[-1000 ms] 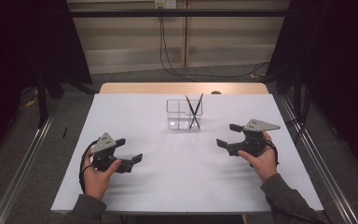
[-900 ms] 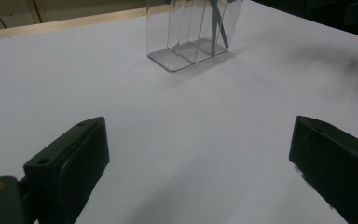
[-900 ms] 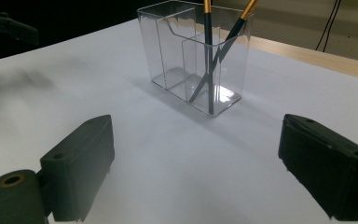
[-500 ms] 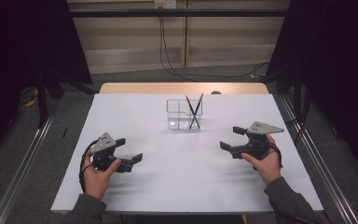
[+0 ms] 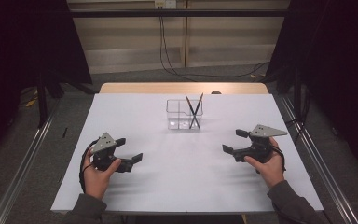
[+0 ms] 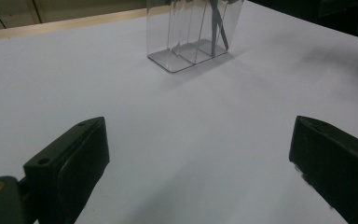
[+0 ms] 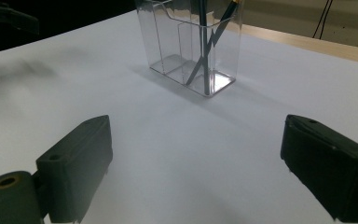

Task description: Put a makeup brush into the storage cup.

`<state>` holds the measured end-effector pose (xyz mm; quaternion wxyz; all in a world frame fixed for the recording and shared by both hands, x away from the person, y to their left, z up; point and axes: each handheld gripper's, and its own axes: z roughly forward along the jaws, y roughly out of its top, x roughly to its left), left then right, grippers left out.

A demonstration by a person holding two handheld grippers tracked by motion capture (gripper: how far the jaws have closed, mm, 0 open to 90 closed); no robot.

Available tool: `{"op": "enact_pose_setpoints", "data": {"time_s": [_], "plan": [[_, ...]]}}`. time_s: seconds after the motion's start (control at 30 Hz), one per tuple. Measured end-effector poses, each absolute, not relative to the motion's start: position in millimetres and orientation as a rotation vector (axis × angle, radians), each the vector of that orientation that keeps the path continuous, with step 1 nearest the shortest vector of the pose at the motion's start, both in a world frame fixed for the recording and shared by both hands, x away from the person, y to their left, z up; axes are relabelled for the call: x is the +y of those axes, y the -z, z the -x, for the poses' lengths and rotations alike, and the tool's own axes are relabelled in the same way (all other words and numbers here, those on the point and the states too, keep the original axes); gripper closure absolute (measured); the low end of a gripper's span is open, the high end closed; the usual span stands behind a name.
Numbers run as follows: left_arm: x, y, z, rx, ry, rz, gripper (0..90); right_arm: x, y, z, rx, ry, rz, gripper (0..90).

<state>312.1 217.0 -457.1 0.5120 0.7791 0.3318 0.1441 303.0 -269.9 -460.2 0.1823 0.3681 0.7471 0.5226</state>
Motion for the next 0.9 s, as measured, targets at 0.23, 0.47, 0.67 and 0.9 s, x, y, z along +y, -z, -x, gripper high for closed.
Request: {"op": "enact_pose_setpoints", "data": {"time_s": [0.23, 0.47, 0.67, 0.9], "plan": [[216.9, 457.2, -312.2, 0.799, -0.344, -1.875, 4.5, -273.5, 460.9, -299.9, 2.111, -1.472, -1.043, 8.2], [217.1, 456.8, -311.9, 0.798, -0.347, -1.870, 4.5, -275.5, 462.7, -296.8, 2.126, -1.458, -1.047, 7.3], [217.8, 456.5, -312.3, 0.792, -0.346, -1.870, 4.5, -277.2, 462.8, -294.0, 2.131, -1.454, -1.042, 7.0], [218.3, 456.0, -312.2, 0.790, -0.350, -1.875, 4.5, -279.6, 462.3, -290.4, 2.134, -1.448, -1.042, 6.7]]}}
